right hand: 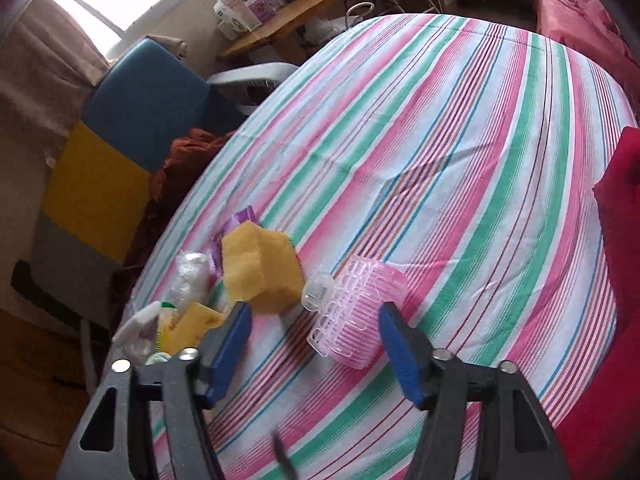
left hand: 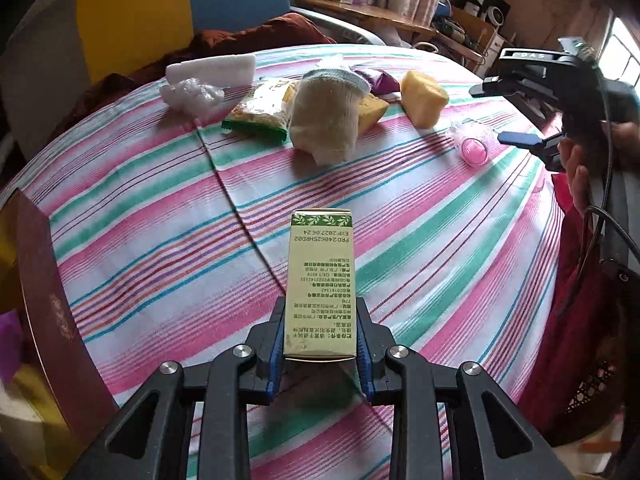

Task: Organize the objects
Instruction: 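Hold the green box in the left gripper while the right gripper grasps the pink hair roller, then carry the green box and pink roller to the gold tray and release both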

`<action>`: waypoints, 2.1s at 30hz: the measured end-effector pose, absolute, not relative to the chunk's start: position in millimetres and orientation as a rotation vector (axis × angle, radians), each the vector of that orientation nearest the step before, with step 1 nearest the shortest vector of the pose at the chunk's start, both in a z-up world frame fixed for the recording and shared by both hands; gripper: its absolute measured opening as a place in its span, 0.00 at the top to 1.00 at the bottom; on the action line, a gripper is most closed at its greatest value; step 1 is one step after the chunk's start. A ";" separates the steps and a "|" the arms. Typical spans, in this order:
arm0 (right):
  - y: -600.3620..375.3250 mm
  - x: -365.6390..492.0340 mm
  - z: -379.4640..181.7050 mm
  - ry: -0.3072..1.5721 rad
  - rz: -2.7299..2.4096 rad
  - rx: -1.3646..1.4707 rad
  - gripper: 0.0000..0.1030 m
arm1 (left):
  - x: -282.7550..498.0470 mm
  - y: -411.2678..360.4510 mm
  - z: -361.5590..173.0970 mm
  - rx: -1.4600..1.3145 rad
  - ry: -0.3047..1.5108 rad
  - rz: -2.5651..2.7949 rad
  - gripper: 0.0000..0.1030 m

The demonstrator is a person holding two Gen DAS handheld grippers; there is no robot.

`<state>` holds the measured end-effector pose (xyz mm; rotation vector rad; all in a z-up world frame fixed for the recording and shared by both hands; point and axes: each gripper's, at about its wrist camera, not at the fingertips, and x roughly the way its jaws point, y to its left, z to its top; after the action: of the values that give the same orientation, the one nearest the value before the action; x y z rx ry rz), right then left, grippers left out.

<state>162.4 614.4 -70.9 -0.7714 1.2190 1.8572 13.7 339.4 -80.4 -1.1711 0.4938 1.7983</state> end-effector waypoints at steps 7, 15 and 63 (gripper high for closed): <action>601.4 141.7 -71.7 1.089 1.880 -0.956 0.30 | 15.5 334.2 -82.5 -1.152 0.457 1.815 0.71; 590.2 100.6 -57.1 0.481 2.025 -1.508 0.24 | 11.9 331.4 -82.9 -1.159 0.408 1.799 0.70; 414.2 35.9 -21.8 0.425 2.539 -1.550 0.32 | 7.6 223.6 -12.1 -1.030 0.170 2.049 0.71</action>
<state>35.9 414.2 -21.8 -1.5495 0.4248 2.5391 7.6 223.6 -12.1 -1.0303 0.1705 2.0487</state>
